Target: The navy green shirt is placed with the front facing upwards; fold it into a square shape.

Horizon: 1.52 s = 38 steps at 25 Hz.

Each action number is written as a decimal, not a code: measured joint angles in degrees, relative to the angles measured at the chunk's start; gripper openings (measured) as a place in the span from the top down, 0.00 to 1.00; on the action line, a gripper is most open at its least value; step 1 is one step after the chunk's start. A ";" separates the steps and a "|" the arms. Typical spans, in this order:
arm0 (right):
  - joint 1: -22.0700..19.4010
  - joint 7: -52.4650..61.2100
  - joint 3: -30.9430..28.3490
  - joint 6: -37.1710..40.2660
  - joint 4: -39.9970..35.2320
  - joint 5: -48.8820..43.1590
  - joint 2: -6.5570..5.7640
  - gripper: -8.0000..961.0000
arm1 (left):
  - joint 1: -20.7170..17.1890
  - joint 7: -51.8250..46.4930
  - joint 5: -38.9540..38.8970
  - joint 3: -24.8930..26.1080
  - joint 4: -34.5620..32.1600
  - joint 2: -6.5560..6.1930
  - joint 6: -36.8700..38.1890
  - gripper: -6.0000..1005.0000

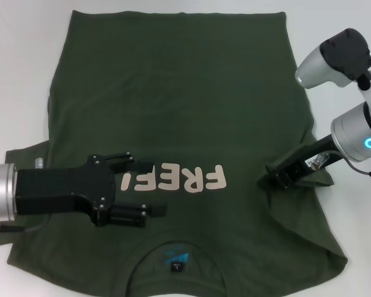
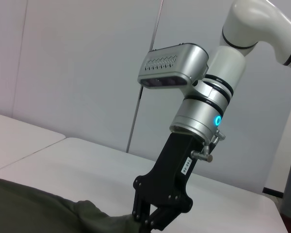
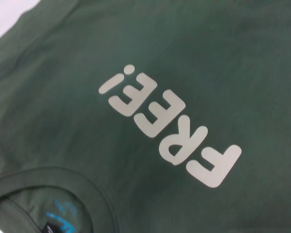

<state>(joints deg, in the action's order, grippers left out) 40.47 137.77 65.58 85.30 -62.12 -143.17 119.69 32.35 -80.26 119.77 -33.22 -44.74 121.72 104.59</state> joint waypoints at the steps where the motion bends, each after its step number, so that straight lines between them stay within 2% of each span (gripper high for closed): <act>1: 0.26 -0.01 0.18 -0.10 0.35 -0.44 0.08 0.96 | -0.02 0.02 -0.01 0.00 0.02 0.00 0.00 0.07; 18: 4.23 -0.40 1.12 -4.21 7.40 -1.46 0.07 0.96 | 0.25 0.28 -0.15 -0.01 0.18 0.07 -0.34 0.07; 24: 5.08 -1.32 1.13 -4.36 8.66 -1.44 -0.02 0.92 | 0.02 0.65 -0.22 -0.01 0.28 0.09 -0.76 0.07; 33: 5.40 -2.17 0.79 -4.74 8.31 -1.23 0.07 0.51 | -0.01 0.95 -0.62 0.00 0.44 0.35 -0.84 0.07; 34: 5.38 -1.82 0.65 -4.74 8.15 -1.33 -0.08 0.46 | -0.01 0.96 -0.83 0.00 0.44 0.37 -0.86 0.07; 35: 5.09 -0.52 0.41 -4.73 7.98 -1.98 -0.84 0.42 | -0.01 0.97 -1.11 0.00 0.44 0.37 -0.88 0.07; 36: 5.09 -0.52 0.41 -4.73 7.98 -1.98 -0.84 0.39 | -0.01 0.97 -1.11 0.00 0.44 0.37 -0.88 0.07; 38: 4.75 1.23 0.06 -4.60 8.11 -3.92 -1.88 0.33 | -0.02 0.97 -1.36 0.00 0.44 0.36 -0.88 0.07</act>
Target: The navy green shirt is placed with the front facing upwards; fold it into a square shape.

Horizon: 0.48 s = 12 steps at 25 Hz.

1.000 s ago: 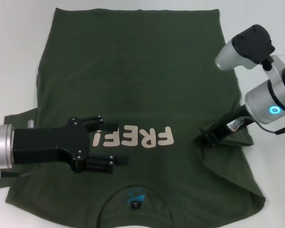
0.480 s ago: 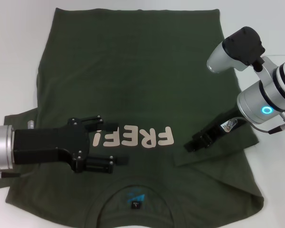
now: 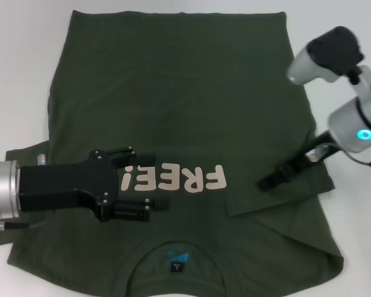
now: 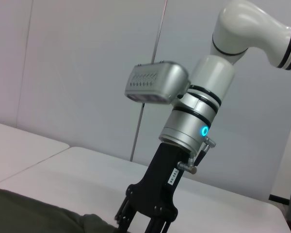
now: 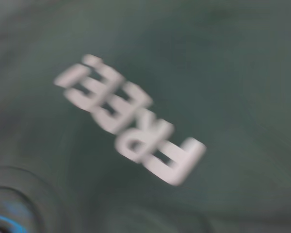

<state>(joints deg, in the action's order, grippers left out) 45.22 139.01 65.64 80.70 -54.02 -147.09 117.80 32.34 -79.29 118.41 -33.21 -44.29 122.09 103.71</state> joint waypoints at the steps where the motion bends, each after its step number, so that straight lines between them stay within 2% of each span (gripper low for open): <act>1: -0.11 0.84 -0.56 0.16 0.26 -1.35 -0.43 0.30 | 0.00 -0.01 -0.09 0.00 0.00 0.00 0.00 0.07; 2: -0.27 1.61 -1.46 0.28 0.57 -2.83 -0.84 0.26 | 0.00 -0.02 -0.12 0.00 0.00 0.00 0.00 0.07; 7: -1.61 2.39 -7.95 1.36 1.03 -8.60 -2.02 0.28 | 0.00 0.02 -0.14 0.00 0.00 0.31 0.00 0.07; 12: -2.53 2.17 -12.33 0.53 3.02 -9.39 -2.80 0.28 | 0.06 0.02 -0.14 -0.09 0.00 0.49 -0.39 0.07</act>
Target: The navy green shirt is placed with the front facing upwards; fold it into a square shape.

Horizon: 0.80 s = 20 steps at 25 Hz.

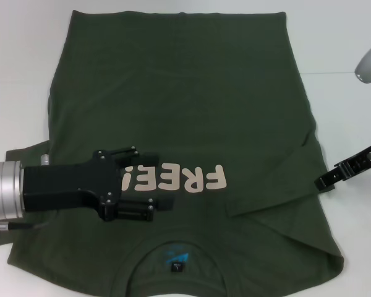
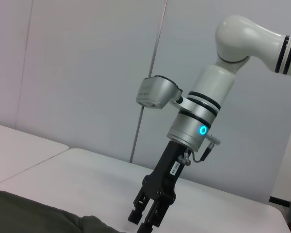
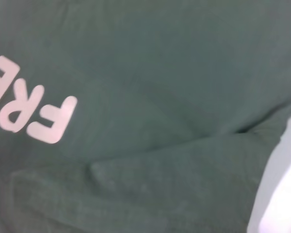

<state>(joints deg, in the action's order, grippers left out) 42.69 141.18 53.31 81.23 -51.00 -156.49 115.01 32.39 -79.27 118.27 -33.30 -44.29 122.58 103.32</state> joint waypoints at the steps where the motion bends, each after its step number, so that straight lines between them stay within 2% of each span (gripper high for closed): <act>1: 0.00 0.00 0.00 0.00 0.00 0.00 0.00 0.28 | 0.01 0.00 0.00 -0.07 0.00 0.07 -0.08 0.07; 7: 0.14 -0.26 -0.50 -4.57 3.98 -0.05 -0.12 0.28 | 0.00 -0.03 0.01 -0.48 0.00 0.13 -0.14 0.07; 14: 0.40 -0.22 -0.55 -6.18 4.70 0.00 -0.12 0.28 | -0.04 -0.12 0.14 -0.47 0.00 0.21 -0.14 0.07; 20: 0.12 -0.22 -0.61 -7.70 4.99 0.27 0.42 0.28 | -0.05 -0.04 0.27 -0.44 0.00 0.20 -0.14 0.07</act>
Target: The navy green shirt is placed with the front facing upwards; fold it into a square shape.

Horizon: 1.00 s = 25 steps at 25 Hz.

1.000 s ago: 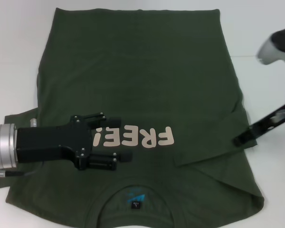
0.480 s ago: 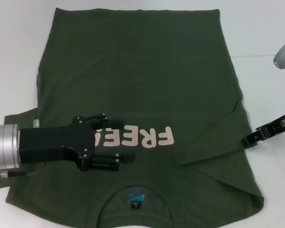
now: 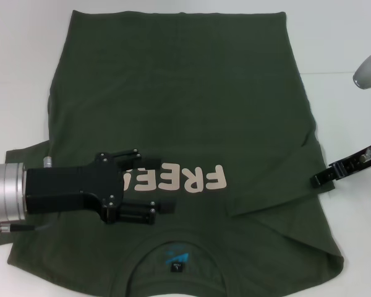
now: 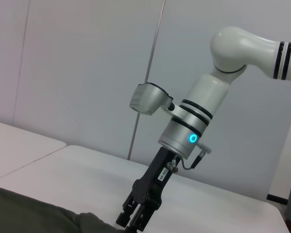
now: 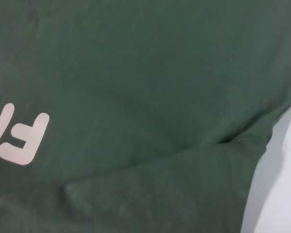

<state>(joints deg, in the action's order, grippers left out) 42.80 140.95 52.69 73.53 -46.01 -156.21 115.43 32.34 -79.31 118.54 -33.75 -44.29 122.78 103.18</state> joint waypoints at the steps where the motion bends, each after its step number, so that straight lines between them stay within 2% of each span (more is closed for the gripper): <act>1: -0.04 -0.01 -0.02 -0.30 0.15 0.03 0.09 0.28 | 0.00 0.01 0.02 0.00 0.00 0.00 0.00 0.07; 8: 0.27 -0.35 -0.84 -2.07 2.25 0.43 0.30 0.28 | -0.09 -0.06 0.02 0.00 0.00 0.00 0.07 0.07; 19: -0.02 -1.82 -1.29 -1.78 2.81 4.93 -0.10 0.39 | -0.09 0.03 0.03 0.00 0.00 0.00 0.02 0.07; 24: -0.02 -1.32 -1.35 -1.70 2.63 5.04 -0.33 0.66 | -0.08 0.03 -0.10 0.00 0.00 -0.10 0.00 0.07; 25: -0.02 -1.28 -1.49 -1.64 2.51 5.05 -0.38 0.68 | -0.09 0.03 -0.15 0.00 0.00 -0.11 0.00 0.07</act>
<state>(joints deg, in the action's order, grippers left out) 42.78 139.67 51.20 71.89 -43.50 -151.17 115.05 32.26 -79.28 118.39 -33.75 -44.29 122.68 103.18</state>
